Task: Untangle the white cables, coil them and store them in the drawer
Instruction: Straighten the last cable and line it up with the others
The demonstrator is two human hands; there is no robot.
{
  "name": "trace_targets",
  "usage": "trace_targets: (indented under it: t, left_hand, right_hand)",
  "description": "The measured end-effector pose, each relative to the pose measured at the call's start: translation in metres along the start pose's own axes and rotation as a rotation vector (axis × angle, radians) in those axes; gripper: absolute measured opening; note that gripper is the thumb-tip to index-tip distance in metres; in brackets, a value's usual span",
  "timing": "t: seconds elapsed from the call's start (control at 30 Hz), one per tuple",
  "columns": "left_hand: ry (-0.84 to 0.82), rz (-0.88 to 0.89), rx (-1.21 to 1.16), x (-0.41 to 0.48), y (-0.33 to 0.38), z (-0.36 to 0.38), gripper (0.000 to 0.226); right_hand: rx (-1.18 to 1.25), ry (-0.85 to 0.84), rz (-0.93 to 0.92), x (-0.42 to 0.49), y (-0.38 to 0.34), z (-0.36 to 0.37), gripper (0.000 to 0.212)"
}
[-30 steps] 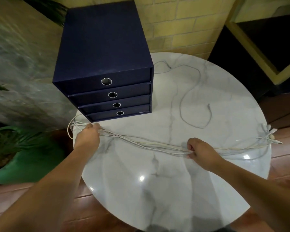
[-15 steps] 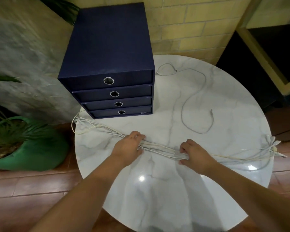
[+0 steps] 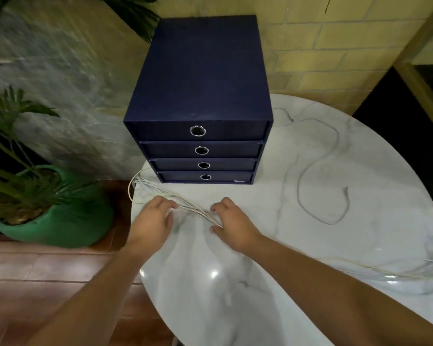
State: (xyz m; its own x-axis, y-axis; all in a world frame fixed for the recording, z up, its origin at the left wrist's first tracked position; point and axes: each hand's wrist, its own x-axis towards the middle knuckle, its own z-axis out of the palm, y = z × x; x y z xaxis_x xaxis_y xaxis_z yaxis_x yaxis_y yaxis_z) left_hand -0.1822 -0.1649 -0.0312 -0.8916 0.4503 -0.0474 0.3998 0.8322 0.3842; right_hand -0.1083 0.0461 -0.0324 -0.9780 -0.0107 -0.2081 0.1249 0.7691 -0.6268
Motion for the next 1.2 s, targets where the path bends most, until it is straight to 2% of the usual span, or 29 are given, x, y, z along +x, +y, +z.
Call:
trace_targets:
  t: [0.1,0.17,0.27,0.37,0.47,0.57,0.73,0.83,0.9,0.97,1.03,1.1,1.2]
  left_hand:
    - [0.117,-0.153,-0.013,0.019,-0.043,-0.023,0.024]
    - [0.136,-0.232,0.017,0.036,-0.07,-0.036,0.027]
    - [0.062,-0.265,0.052,0.068,-0.092,-0.046,0.033]
    - [-0.085,-0.321,0.033,0.107,-0.101,-0.045,0.035]
    - [-0.235,-0.373,0.119,0.133,-0.103,-0.039,0.036]
    - [-0.236,-0.411,0.145,0.141,-0.108,-0.036,0.032]
    - [-0.169,-0.355,0.182,0.145,-0.113,-0.053,0.029]
    - [-0.036,-0.46,-0.003,0.15,-0.13,-0.067,0.018]
    - [0.119,-0.642,-0.443,0.152,-0.138,-0.076,0.02]
    - [0.183,-0.726,-0.886,0.152,-0.139,-0.087,0.024]
    - [0.122,-0.717,-1.044,0.151,-0.141,-0.094,0.027]
    - [0.037,-0.626,-0.877,0.146,-0.148,-0.1,0.029]
    - [-0.004,-0.353,-0.352,0.139,-0.166,-0.11,0.027]
  right_hand:
    - [-0.012,0.029,0.06,0.024,-0.021,0.013,0.041]
    - [-0.048,0.021,0.097,0.036,-0.029,0.022,0.033]
    - [-0.115,-0.013,0.136,0.046,-0.026,0.028,0.022]
    - [-0.147,-0.02,0.185,0.055,-0.025,0.031,0.02]
    - [-0.178,-0.019,0.209,0.059,-0.026,0.034,0.019]
    - [-0.192,-0.006,0.214,0.058,-0.025,0.039,0.018]
    - [-0.182,0.015,0.22,0.059,-0.024,0.04,0.012]
    - [-0.178,0.021,0.227,0.057,-0.026,0.041,0.011]
    - [-0.168,0.026,0.231,0.057,-0.026,0.041,0.011]
    - [-0.163,0.026,0.229,0.057,-0.026,0.041,0.011]
    - [-0.165,0.022,0.23,0.056,-0.027,0.041,0.01]
    - [-0.167,0.023,0.226,0.056,-0.027,0.04,0.011]
    - [-0.16,0.029,0.221,0.057,-0.029,0.039,0.013]
